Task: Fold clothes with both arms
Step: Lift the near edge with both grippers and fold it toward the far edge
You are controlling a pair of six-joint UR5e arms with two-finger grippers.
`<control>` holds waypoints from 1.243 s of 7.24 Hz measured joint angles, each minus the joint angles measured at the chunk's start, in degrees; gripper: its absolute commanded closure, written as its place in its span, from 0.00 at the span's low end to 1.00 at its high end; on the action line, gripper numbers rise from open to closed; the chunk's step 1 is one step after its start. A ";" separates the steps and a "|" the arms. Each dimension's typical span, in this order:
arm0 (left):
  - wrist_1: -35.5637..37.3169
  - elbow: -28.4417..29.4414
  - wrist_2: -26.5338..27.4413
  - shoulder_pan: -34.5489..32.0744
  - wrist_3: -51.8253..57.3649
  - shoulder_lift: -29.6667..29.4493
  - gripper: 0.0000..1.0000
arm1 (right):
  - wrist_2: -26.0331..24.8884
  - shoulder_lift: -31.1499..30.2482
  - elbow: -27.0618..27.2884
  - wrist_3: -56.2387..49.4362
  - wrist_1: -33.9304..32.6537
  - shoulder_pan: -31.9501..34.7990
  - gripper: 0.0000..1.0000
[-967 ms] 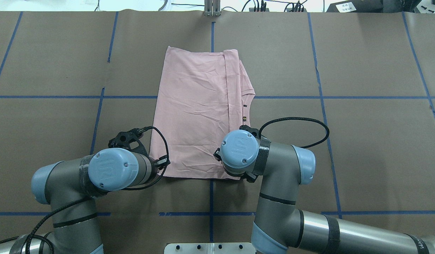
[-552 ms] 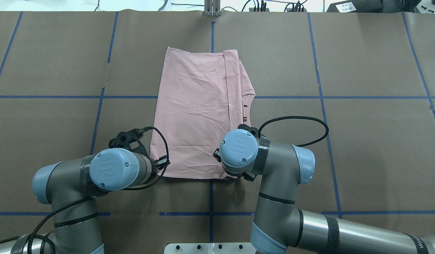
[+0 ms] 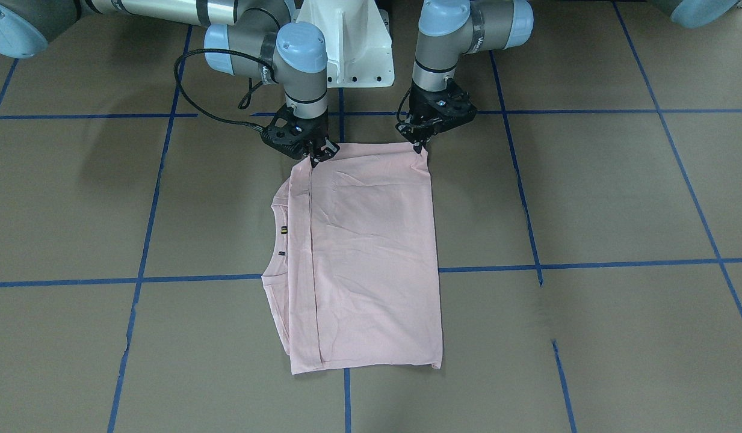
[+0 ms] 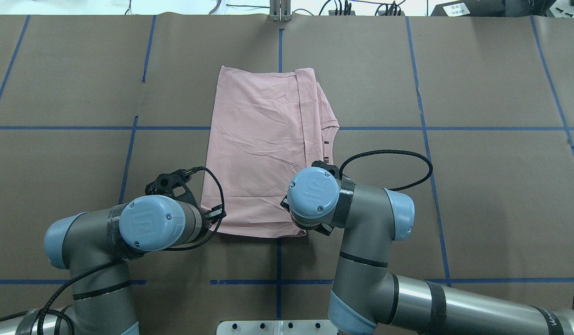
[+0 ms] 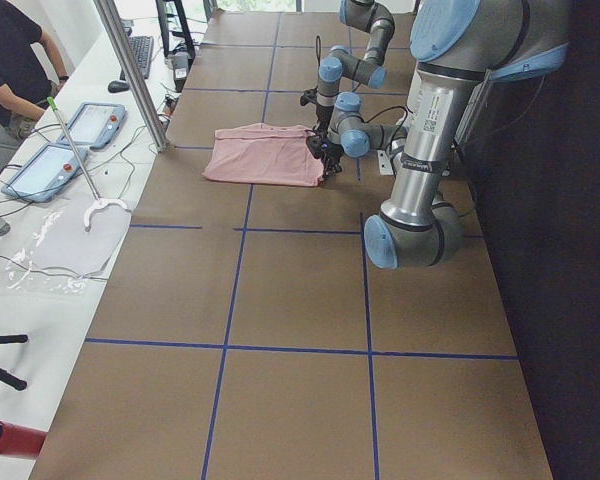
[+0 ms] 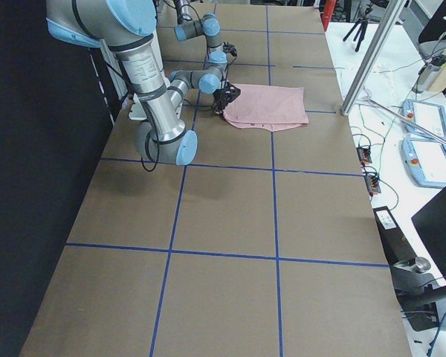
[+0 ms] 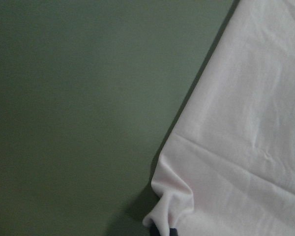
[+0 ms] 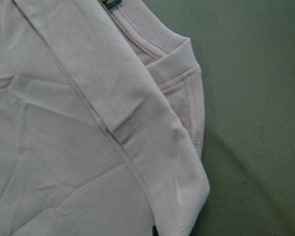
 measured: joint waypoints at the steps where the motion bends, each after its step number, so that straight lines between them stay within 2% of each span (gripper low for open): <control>1: -0.02 -0.27 -0.08 0.01 0.03 -0.17 1.00 | -0.10 0.00 0.59 0.14 0.10 0.04 1.00; 3: 0.06 -1.89 -0.30 0.02 0.18 -0.22 1.00 | -0.42 -1.14 2.98 -0.01 0.24 0.12 1.00; 5: 0.41 -4.70 -0.35 0.44 0.33 0.11 1.00 | -0.46 -5.67 9.28 -0.13 0.32 -0.66 1.00; 7: 0.68 -8.12 -0.26 3.63 0.24 0.28 1.00 | -0.57 -8.86 15.25 -0.18 0.35 -2.54 1.00; 9: 0.60 -9.50 -0.26 5.51 0.03 0.34 1.00 | -1.18 -9.58 16.82 -1.15 0.38 -3.41 1.00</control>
